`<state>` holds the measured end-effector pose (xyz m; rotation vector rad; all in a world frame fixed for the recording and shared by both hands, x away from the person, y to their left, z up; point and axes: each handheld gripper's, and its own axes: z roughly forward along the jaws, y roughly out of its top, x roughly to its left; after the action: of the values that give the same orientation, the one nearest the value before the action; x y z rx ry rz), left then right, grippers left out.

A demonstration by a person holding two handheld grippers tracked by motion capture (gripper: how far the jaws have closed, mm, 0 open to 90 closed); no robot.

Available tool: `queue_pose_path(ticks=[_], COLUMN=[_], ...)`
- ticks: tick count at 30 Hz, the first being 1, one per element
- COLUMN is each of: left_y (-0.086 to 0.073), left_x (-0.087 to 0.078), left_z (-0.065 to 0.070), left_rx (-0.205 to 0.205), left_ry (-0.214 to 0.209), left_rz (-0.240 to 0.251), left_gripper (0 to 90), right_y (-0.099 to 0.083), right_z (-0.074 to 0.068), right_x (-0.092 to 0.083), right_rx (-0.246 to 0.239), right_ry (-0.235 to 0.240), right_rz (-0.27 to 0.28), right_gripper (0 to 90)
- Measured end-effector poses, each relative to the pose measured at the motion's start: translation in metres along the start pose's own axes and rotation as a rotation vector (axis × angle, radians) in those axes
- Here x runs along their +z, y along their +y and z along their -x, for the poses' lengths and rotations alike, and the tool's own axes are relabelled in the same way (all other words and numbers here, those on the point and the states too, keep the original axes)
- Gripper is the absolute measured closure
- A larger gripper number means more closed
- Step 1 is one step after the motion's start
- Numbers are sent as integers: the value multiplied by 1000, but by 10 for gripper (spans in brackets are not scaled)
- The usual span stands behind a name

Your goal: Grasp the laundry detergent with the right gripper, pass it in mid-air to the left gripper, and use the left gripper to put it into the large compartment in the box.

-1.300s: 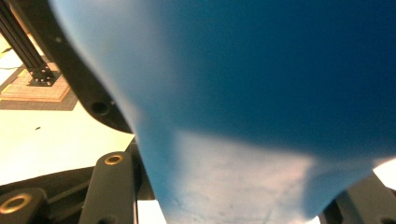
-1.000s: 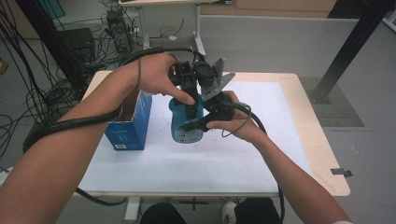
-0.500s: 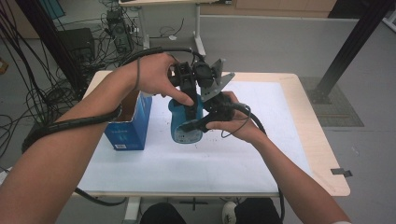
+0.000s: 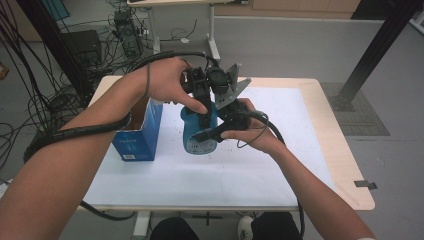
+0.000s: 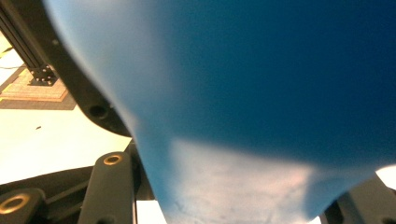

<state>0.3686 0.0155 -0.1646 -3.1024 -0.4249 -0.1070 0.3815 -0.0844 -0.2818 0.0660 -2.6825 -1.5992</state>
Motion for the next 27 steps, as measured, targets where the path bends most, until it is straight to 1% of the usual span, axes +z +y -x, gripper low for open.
queue_pose_path(ticks=[6,13,22,24,27], left_y=[0,-1,-1,-1,0], left_x=[0,-2,-2,-3,-2], left_z=[0,-1,-1,-1,-1], left_rx=[-1,-9,-13,-11,-13], left_ry=[0,0,-1,0,2], left_rz=[-1,13,13,7,10], left_gripper=[361,360,361,361,361], right_y=[-1,0,0,0,-1], right_z=[0,1,1,1,1], right_x=[0,-1,-2,-2,-3], right_rx=[4,8,9,7,7], right_ry=[5,5,8,6,1], right_rz=[3,9,11,11,12], right_gripper=[430,427,423,422,419])
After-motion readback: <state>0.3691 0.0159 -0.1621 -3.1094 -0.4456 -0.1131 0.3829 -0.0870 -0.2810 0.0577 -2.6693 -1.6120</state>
